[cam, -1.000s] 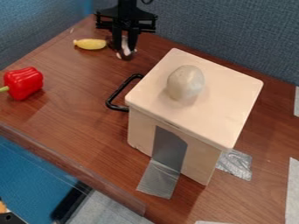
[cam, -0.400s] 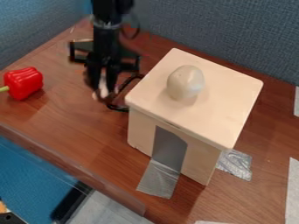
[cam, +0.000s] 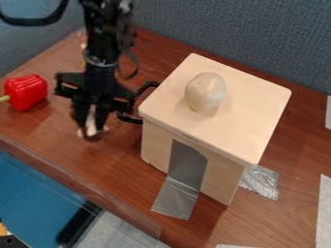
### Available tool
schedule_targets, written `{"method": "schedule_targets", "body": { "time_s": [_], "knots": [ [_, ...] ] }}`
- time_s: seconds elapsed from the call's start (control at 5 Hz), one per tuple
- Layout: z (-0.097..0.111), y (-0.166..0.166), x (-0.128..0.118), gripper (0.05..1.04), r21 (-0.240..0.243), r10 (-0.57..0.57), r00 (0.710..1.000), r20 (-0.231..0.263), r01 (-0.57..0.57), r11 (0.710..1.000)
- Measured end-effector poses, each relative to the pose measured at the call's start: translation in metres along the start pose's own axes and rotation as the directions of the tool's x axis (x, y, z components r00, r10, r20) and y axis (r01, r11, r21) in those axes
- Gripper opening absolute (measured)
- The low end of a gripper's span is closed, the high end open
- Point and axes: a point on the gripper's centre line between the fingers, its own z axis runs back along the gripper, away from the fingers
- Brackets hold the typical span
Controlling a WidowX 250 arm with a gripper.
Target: Move the brown object to the bottom left corner of the table
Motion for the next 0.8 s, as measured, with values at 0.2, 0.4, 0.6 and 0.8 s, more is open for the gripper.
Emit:
{"method": "schedule_targets", "body": {
  "time_s": [0.2,0.4,0.6,0.8],
  "knots": [
    [-0.008,0.014,-0.003,0.295,0.028,0.032,0.999,0.01,-0.033,0.999],
    [-0.009,0.019,-0.002,0.59,0.033,0.06,0.998,0.013,-0.061,0.998],
    [-0.006,0.022,-0.004,0.892,0.034,0.045,0.999,0.0,-0.045,0.998],
    [0.005,0.024,-0.007,1.011,0.014,0.028,1.0,-0.011,-0.028,1.0]
  ]
}}
